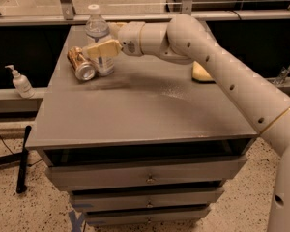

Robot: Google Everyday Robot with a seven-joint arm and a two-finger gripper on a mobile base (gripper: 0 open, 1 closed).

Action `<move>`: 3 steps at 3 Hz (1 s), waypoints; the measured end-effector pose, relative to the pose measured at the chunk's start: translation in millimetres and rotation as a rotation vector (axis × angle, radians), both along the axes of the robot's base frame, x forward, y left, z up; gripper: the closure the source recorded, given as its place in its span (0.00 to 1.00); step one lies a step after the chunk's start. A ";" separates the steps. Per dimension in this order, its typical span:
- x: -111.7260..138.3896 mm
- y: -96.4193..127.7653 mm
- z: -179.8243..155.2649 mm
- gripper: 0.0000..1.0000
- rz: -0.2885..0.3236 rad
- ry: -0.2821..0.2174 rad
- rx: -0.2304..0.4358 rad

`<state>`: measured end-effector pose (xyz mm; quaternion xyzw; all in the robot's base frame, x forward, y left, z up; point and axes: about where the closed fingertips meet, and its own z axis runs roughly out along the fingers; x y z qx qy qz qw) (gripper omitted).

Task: Move blue plastic bottle near orange can

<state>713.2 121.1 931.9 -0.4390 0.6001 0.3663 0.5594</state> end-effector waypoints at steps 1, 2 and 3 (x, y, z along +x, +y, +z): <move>-0.2 -0.4 -1.0 0.00 -0.001 0.000 -0.003; 4.8 -18.8 -4.8 0.00 -0.049 -0.004 -0.032; 15.4 -82.8 -8.8 0.00 -0.186 -0.023 -0.093</move>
Offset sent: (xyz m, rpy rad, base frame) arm 0.0131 -0.0506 -0.0092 -0.0708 -0.0110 -0.1247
